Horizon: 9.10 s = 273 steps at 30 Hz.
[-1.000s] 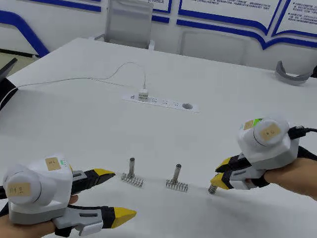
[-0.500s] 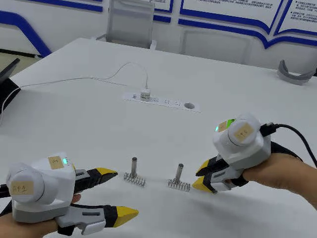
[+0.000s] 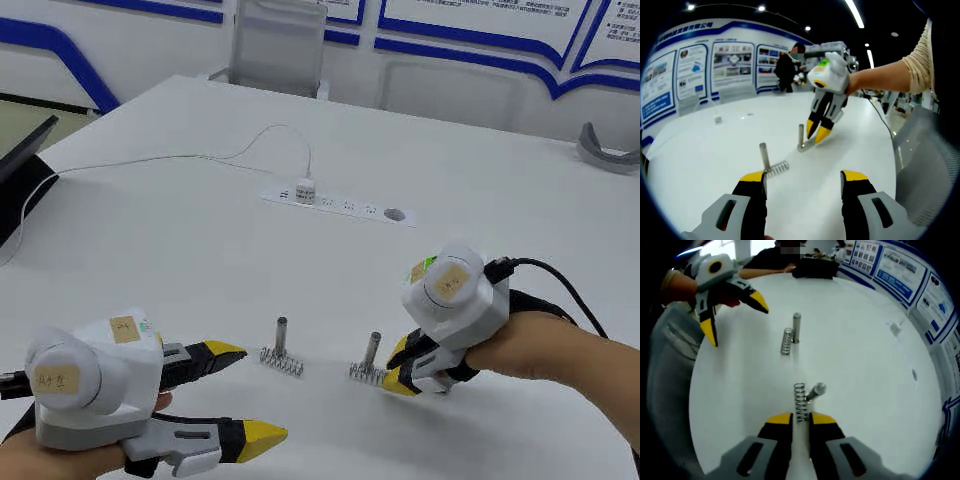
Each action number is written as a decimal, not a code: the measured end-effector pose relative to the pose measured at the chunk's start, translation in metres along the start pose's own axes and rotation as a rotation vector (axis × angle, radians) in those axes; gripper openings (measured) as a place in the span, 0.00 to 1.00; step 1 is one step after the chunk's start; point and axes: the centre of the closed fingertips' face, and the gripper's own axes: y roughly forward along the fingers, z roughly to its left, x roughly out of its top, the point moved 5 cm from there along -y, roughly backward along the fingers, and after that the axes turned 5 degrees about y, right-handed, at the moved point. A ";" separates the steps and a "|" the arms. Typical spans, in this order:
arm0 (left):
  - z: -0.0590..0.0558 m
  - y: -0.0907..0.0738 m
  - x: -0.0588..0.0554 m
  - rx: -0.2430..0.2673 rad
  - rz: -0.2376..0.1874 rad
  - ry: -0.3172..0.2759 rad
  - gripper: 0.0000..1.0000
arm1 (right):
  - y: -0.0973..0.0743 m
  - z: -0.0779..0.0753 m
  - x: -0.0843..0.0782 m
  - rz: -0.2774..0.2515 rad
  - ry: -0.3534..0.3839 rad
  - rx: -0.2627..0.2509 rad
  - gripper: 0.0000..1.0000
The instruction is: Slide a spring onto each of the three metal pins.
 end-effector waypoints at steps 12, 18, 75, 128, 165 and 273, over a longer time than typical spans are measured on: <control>-0.004 0.001 0.003 -0.012 -0.003 0.005 0.60 | 0.007 0.000 -0.005 0.041 0.019 0.035 0.12; -0.006 0.002 0.005 -0.021 -0.005 0.014 0.60 | -0.001 0.008 -0.002 0.029 0.012 0.037 0.12; -0.049 0.040 0.036 -0.220 -0.040 0.239 0.12 | -0.076 0.090 0.065 -0.093 -0.289 0.136 0.12; -0.035 0.033 0.038 -0.172 -0.078 0.145 0.28 | -0.078 0.084 0.077 -0.166 -0.223 0.100 0.12; 0.005 -0.001 0.012 0.009 -0.046 0.036 0.54 | -0.092 0.011 0.062 -0.157 -0.076 -0.049 0.12; 0.011 -0.006 0.002 0.032 -0.018 0.005 0.58 | 0.006 0.022 0.077 -0.128 0.010 0.013 0.17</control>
